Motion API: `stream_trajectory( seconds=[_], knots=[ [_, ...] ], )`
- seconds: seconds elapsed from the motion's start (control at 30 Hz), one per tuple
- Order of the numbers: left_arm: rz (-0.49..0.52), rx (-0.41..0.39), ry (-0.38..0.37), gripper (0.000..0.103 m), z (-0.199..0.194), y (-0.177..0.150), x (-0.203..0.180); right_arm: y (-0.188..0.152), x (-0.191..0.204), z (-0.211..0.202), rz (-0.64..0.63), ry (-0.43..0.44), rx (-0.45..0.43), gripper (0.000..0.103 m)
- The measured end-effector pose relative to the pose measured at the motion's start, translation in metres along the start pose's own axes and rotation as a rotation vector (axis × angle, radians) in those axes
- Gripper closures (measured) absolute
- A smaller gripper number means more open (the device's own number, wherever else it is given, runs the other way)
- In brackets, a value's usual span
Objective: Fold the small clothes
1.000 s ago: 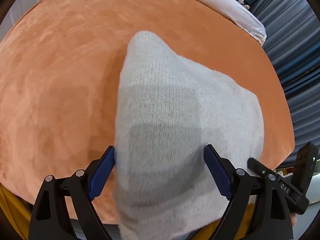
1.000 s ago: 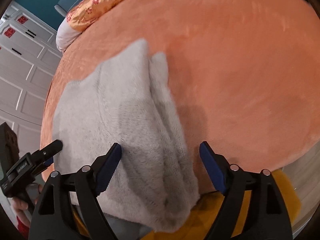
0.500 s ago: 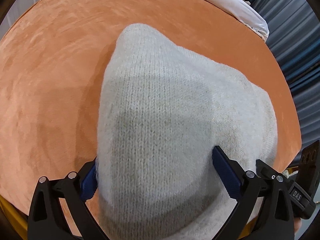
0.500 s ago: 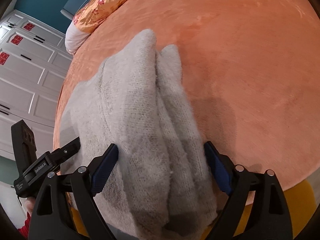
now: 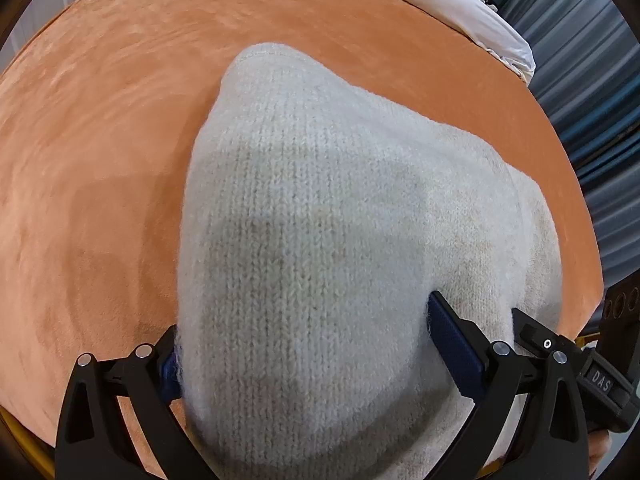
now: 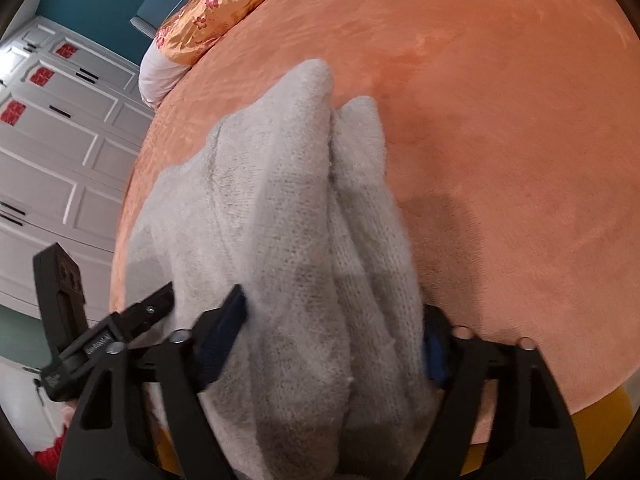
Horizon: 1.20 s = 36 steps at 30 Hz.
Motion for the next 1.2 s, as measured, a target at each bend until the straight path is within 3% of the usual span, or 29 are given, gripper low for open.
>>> stream_trajectory(
  seconds=[0.03,0.1,0.2,0.33,0.43,0.87,1.07,1.2],
  knots=[
    [-0.001,0.003,0.0,0.005,0.0,-0.001,-0.001,0.0,0.001,0.0,0.02,0.021,0.005,0.052],
    [-0.004,0.012,0.004,0.005,-0.002,-0.002,-0.001,0.0,0.003,-0.002,0.032,0.022,0.001,0.059],
    [0.026,0.005,0.006,0.019,-0.016,-0.003,-0.011,-0.002,0.01,-0.009,0.03,0.006,-0.01,0.067],
    [0.089,-0.013,-0.002,0.049,-0.038,-0.005,-0.019,-0.005,0.026,-0.027,0.017,0.009,-0.048,0.07],
    [0.104,-0.003,-0.052,0.059,-0.055,-0.008,-0.023,-0.01,0.042,-0.046,-0.011,0.017,-0.085,0.071],
    [0.207,-0.113,-0.169,0.062,-0.136,-0.029,-0.05,-0.046,0.078,-0.128,-0.084,0.018,-0.244,0.072],
    [0.271,-0.268,-0.234,0.062,-0.205,-0.018,-0.065,-0.046,0.123,-0.185,-0.192,0.054,-0.398,0.072],
    [0.338,-0.434,-0.275,0.062,-0.271,-0.001,-0.071,-0.039,0.169,-0.226,-0.289,0.103,-0.531,0.072]
  ],
)
Point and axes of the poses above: each gripper's, at about its wrist camera, not at the fingertips, and z roughly the way its jaws point, x to its left, y to its top, the point moved 4 cm from there along z, roughly the way its jaws point, and after that the axes turned 4 degrees about y, right-handed, at the moved point
